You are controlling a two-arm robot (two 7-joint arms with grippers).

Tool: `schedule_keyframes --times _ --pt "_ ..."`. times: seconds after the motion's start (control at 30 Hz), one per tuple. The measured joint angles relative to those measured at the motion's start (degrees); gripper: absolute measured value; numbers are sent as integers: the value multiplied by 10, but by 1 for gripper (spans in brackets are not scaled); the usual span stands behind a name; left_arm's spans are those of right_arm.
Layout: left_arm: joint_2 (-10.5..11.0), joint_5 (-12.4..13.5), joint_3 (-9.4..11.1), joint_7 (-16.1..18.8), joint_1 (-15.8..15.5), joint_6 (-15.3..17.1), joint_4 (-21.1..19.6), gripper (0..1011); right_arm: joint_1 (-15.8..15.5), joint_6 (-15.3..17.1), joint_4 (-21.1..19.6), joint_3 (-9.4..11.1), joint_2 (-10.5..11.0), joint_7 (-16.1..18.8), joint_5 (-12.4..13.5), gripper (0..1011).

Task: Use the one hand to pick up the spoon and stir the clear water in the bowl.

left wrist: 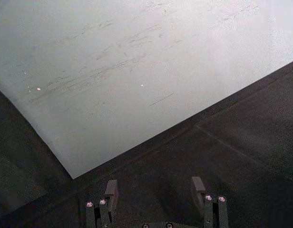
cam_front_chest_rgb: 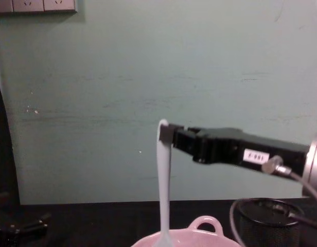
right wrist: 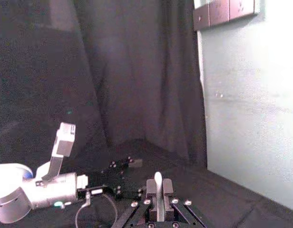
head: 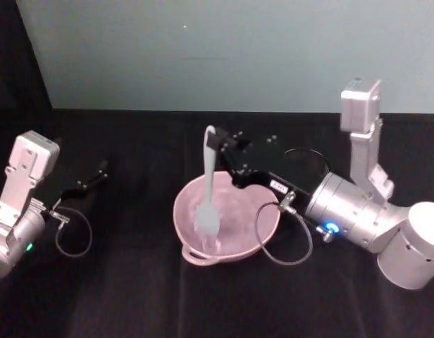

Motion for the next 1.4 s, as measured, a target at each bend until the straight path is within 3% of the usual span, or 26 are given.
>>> schedule_keyframes --times 0.33,0.7,0.97,1.4 --pt "0 0 0 0 0 0 0 1011 7 9 -46 29 25 -18 7 84" --pt "0 0 0 0 0 0 0 1011 12 24 -79 83 63 -45 14 85" --pt "0 0 0 0 0 0 0 1011 7 27 -78 114 80 -57 21 85" --pt "0 0 0 0 0 0 0 1011 6 29 -27 129 79 -58 32 85"
